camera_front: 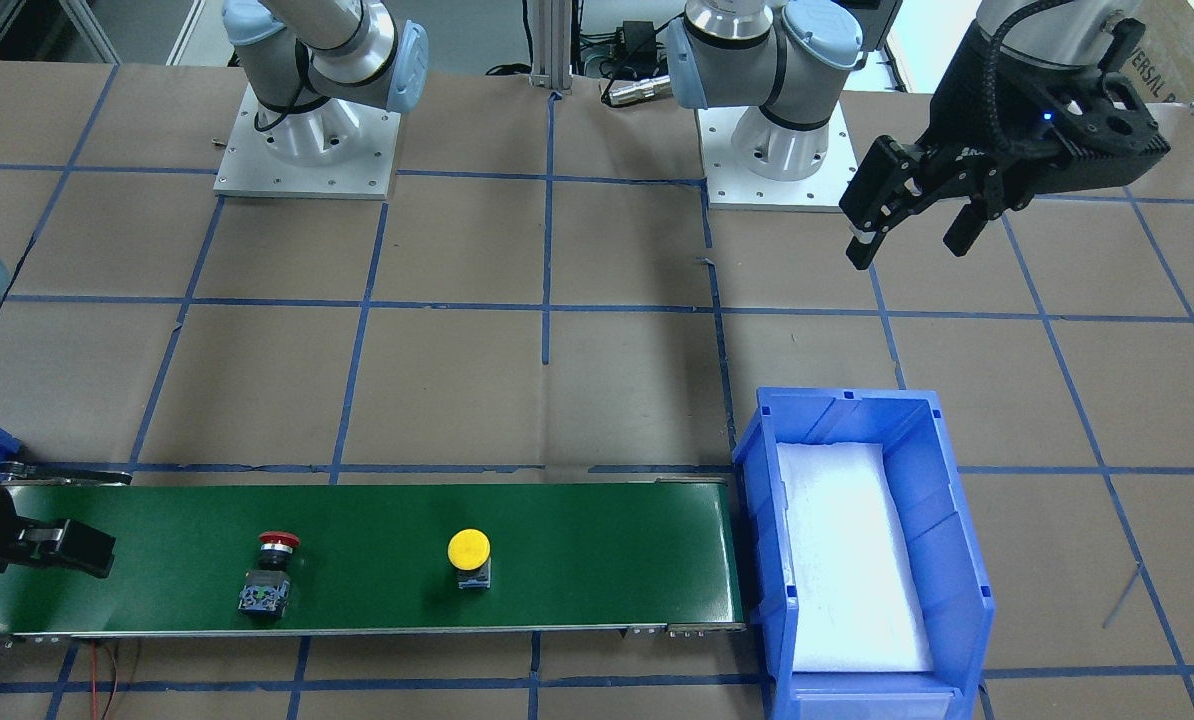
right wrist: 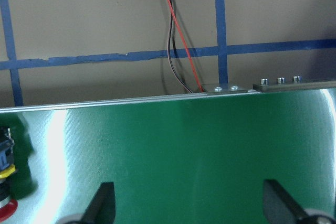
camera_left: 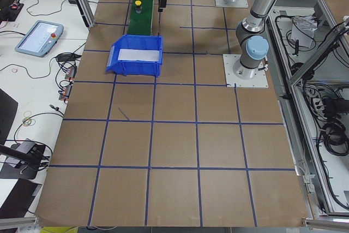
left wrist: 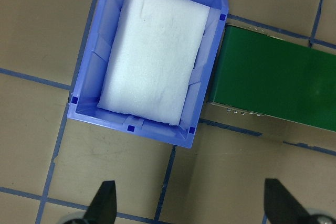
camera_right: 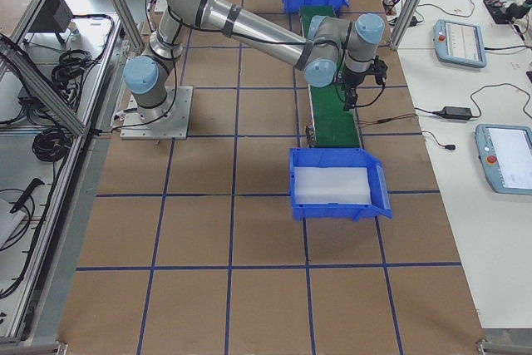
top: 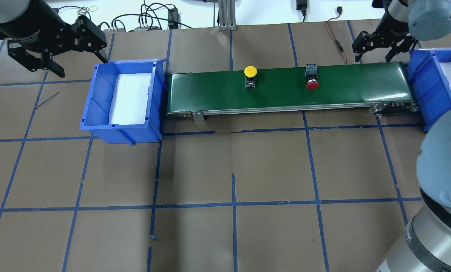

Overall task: Transport two buttons from left to right
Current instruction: 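Raise the right gripper above the belt end while the left gripper withdraws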

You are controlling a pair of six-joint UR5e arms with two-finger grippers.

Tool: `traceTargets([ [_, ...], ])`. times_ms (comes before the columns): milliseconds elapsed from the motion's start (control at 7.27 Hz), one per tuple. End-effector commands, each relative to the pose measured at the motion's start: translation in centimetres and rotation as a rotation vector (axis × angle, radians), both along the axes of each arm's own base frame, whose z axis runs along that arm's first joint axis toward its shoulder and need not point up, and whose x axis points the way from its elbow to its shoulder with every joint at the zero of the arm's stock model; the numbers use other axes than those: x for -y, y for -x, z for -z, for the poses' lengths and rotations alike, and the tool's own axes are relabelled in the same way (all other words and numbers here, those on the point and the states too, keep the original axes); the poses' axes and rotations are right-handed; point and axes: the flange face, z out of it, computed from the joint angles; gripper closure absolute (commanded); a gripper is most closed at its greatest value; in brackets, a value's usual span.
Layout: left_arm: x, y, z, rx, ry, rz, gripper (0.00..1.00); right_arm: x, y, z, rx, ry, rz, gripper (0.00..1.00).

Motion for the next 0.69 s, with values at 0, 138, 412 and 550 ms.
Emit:
traceTargets([
  [0,-0.31,1.72,0.68,-0.001,-0.016,0.030,0.00,-0.04,-0.32,0.35,0.035,0.006,0.002,0.00],
  [138,-0.50,2.26,1.17,0.000,-0.028,0.049,0.00,0.00,-0.39,0.49,0.042,0.008,0.003,0.00],
  [412,-0.52,2.24,1.48,0.003,-0.038,0.058,0.00,0.15,-0.69,0.66,0.075,0.015,0.007,0.00],
  [550,-0.50,2.39,1.55,0.003,-0.039,0.066,0.00,0.12,-0.72,0.73,0.077,0.014,0.007,0.00],
])
